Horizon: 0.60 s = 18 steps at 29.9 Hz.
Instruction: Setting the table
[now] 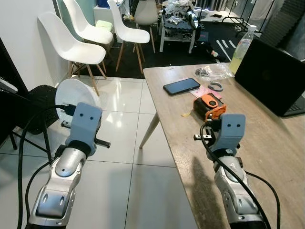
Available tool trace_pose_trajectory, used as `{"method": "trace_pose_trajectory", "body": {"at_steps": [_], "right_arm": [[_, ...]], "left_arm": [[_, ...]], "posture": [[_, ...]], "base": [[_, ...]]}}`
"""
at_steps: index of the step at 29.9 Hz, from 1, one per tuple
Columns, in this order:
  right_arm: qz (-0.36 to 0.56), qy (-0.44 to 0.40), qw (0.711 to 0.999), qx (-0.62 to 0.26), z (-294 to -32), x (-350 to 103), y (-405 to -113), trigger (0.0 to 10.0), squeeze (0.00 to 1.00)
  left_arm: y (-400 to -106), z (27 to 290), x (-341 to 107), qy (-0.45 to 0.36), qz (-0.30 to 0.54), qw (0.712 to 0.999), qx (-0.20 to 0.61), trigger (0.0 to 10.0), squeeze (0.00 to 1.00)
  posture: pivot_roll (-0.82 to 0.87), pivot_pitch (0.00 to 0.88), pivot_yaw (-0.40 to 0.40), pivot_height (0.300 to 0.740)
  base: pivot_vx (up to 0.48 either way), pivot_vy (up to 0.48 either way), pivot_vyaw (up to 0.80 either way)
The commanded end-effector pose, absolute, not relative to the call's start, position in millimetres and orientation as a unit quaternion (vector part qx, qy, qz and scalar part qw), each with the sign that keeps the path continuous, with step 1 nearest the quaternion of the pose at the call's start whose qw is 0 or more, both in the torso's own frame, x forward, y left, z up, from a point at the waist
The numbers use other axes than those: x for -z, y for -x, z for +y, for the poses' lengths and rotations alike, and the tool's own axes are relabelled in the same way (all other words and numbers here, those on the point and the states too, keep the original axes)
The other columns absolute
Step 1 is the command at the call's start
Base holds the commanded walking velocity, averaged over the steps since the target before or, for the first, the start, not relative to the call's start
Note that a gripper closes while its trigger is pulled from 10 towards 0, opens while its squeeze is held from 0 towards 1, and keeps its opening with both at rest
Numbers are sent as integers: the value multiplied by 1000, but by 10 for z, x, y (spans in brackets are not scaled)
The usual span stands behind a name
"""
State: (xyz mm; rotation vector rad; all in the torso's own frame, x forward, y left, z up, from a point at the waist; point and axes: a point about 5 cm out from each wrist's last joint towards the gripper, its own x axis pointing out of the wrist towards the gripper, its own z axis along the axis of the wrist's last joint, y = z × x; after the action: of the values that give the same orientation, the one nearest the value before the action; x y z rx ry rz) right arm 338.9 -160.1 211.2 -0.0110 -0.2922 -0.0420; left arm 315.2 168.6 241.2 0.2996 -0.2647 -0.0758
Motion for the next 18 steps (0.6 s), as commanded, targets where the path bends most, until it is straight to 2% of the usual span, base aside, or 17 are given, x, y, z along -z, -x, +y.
{"method": "trace_pose_trajectory", "body": {"at_steps": [1,18], "right_arm": [[-144,2,989,29,-1646,-2079,-3366,10000,0],[-138,-2,990,25,-1630,-2058,-3366,10000,0]], "left_arm": [[-3158,1646,-2405,-149,-133,979,48,10000,0],[-3181,1589,-2413,-143,-135,979,58,10000,0]], "posture": [[47,113,31,740],[49,121,29,740]], "base": [[0,0,-463],[0,0,-800]]}}
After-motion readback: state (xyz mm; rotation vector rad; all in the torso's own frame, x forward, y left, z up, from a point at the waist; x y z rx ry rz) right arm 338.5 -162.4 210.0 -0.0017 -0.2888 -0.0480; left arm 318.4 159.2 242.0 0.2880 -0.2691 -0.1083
